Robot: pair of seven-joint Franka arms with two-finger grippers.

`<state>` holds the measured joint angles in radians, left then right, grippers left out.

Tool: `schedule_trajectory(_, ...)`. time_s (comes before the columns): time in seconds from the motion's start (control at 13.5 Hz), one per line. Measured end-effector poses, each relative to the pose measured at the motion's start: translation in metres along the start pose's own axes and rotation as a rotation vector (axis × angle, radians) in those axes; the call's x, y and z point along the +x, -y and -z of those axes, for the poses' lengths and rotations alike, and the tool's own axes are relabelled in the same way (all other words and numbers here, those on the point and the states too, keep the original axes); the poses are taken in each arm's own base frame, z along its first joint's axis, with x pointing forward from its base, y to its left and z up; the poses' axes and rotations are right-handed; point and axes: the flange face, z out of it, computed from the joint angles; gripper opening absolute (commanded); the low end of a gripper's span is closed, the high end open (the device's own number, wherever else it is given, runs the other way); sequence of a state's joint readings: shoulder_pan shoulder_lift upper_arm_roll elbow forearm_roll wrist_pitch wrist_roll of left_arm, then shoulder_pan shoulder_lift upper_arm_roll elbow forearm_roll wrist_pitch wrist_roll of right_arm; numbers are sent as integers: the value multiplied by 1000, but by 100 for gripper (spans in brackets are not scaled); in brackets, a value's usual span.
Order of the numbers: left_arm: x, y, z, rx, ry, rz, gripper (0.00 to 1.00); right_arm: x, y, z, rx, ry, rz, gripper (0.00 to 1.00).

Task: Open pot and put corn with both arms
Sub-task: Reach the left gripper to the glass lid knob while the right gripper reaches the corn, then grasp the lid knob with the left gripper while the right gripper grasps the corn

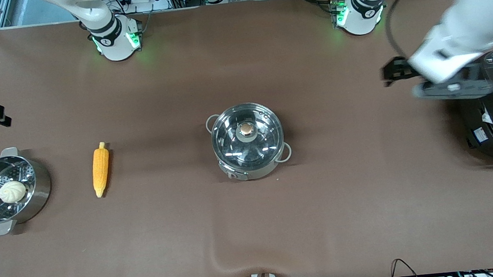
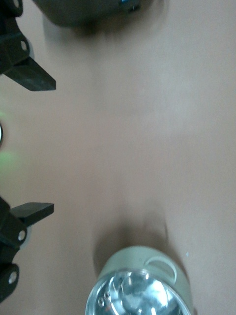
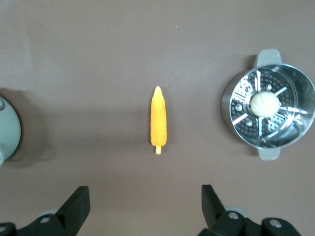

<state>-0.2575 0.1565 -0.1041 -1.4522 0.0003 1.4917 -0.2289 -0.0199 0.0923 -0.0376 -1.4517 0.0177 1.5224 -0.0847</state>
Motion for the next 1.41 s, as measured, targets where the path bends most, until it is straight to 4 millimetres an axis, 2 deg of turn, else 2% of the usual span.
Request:
schedule_trajectory(0.15, 5, -67, -17, 3, -2, 59, 100, 11, 7, -37, -2, -11, 13, 100)
schedule_trajectory(0.37, 6, -163, -45, -25, -54, 213, 100, 17, 8, -107, -2, -8, 16, 100)
schedule_trajectory(0.52, 4, -215, -73, -46, -72, 298, 100, 15, 12, -164, -4, -24, 22, 100)
schedule_trajectory(0.67, 6, -260, -113, -57, -72, 371, 100, 2, 22, -224, -7, -39, 40, 100)
schedule_trajectory(0.82, 13, -287, -154, -53, -59, 425, 100, -15, 27, -270, -8, -39, 49, 100)
schedule_trajectory(0.97, 23, -297, -181, -51, -52, 441, 100, -30, 26, -307, -14, -69, 70, 100)
schedule_trajectory(1.19, 27, -305, -187, -69, -73, 464, 100, -42, 11, -361, -26, -93, 125, 100)
schedule_trajectory(1.41, 24, -317, -192, -79, -94, 464, 100, -45, -9, -399, -31, -66, 138, 100)
